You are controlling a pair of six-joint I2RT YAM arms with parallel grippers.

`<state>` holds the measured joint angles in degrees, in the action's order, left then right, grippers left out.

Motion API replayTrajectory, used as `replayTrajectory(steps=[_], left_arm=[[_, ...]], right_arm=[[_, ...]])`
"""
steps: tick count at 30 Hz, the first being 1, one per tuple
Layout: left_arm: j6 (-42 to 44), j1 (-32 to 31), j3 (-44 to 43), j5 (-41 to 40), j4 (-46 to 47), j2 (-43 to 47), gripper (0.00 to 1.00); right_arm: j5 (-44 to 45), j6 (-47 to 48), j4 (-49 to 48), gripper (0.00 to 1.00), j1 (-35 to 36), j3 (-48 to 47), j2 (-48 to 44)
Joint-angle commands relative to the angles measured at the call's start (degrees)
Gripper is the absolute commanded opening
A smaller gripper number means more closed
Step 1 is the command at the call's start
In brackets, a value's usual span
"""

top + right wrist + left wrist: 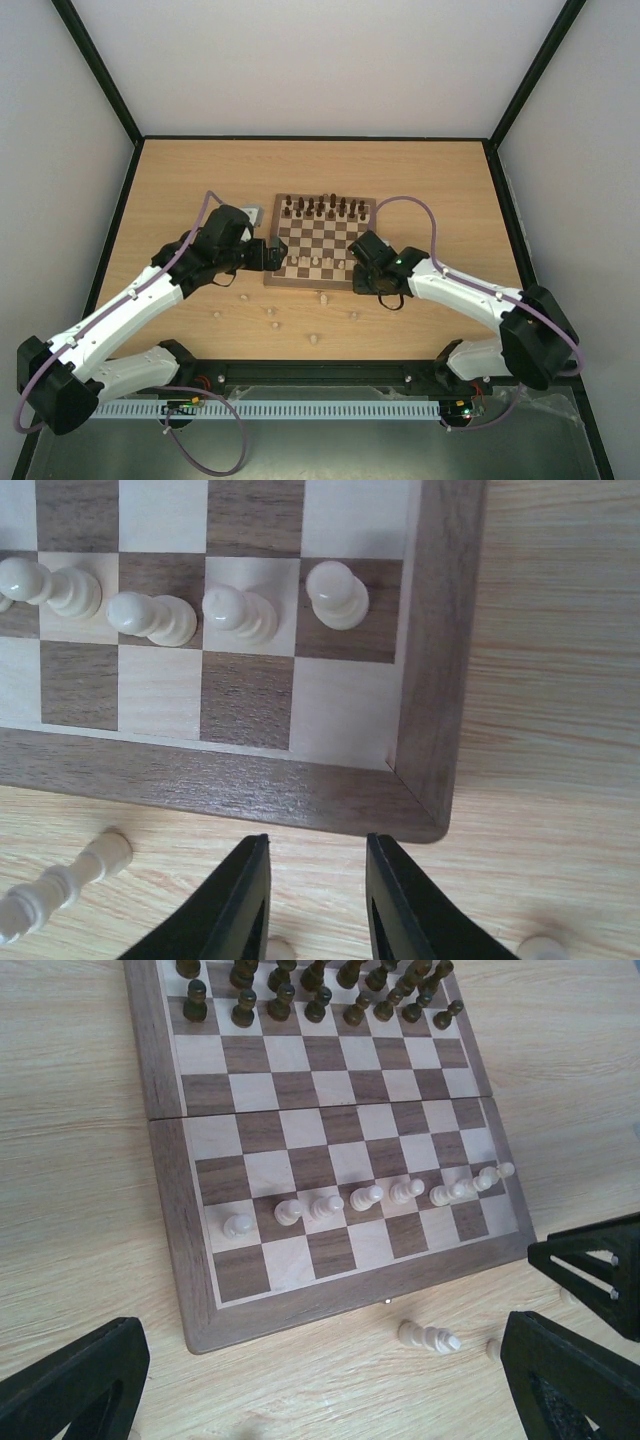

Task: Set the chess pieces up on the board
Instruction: Adjust the chess piece on the chessboard.

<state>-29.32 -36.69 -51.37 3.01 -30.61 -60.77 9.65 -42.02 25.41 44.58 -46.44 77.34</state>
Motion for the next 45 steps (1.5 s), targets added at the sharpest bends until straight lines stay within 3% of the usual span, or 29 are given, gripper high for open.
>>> replayTrajectory(steps=[1, 9, 19, 40, 45], left_arm=[[1.25, 0.20, 1.19, 0.76, 0.82, 1.03, 1.00], [1.40, 0.36, 1.63, 0.33, 1.17, 0.53, 0.99], [1.30, 0.62, 1.63, -0.19, 1.33, -1.16, 0.99], [1.46, 0.78, 0.84, -0.19, 1.72, -4.09, 0.99], [1.46, 0.77, 0.83, -0.10, 1.65, -3.91, 0.99]], right_arm=[[1.36, 0.58, 0.92, 0.25, -0.06, -5.30, 3.89], [2.44, 3.49, 1.03, 0.19, -1.43, -10.06, 11.26], [1.91, 5.43, -0.87, 0.13, -2.87, -10.59, 13.78], [0.98, 7.80, -1.76, 0.12, -3.48, -11.88, 16.70], [-1.98, 7.61, -1.33, 0.20, -3.37, -10.22, 13.98]])
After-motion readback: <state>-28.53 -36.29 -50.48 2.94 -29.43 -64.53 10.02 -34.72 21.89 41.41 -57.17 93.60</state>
